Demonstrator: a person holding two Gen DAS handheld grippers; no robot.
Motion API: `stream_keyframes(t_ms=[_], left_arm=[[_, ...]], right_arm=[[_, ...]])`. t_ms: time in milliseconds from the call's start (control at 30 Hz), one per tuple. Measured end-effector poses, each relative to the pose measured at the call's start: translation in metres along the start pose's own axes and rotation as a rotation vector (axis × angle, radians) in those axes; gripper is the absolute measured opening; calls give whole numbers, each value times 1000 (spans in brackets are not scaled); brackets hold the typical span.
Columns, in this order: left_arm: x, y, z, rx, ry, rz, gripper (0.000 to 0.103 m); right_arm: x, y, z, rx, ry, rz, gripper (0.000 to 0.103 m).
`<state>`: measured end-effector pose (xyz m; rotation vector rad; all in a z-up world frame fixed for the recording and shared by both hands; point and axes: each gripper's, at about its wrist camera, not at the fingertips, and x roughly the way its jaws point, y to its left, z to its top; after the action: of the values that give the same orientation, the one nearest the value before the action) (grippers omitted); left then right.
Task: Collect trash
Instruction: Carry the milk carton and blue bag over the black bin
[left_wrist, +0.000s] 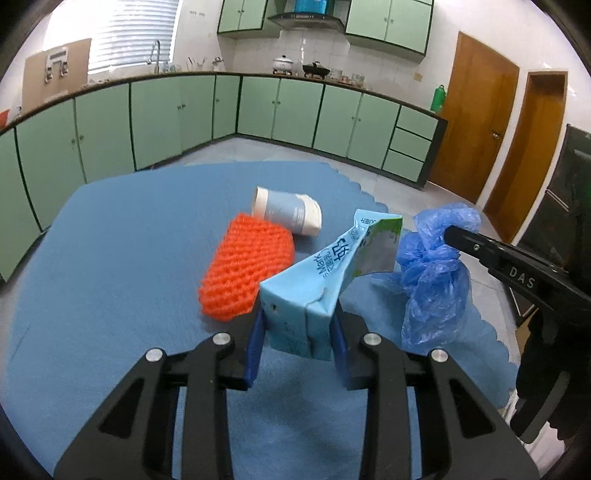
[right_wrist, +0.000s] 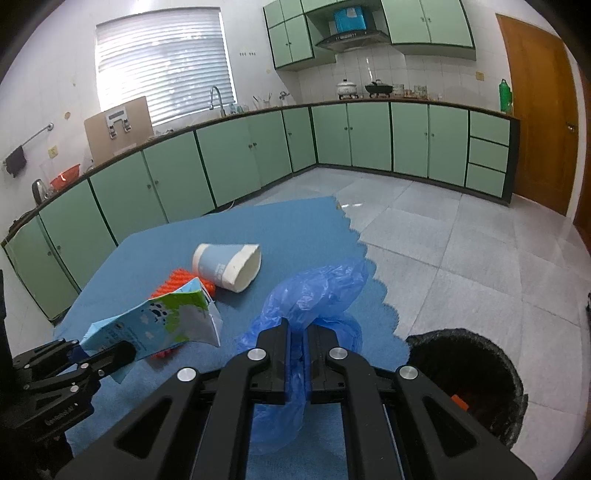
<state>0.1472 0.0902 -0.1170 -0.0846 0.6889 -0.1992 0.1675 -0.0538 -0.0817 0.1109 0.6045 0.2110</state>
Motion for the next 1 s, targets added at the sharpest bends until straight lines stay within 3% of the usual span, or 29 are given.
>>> stream_keyframes(t_ms=[433,1000], left_arm=[[-10,-29,26,-7,-55,49,30],[22,-113,52,70,-67,-50,30]], right_arm=[[-38,-17,19,1,-76,-12,5],[-71,-87,29,58,-127,-123,5]])
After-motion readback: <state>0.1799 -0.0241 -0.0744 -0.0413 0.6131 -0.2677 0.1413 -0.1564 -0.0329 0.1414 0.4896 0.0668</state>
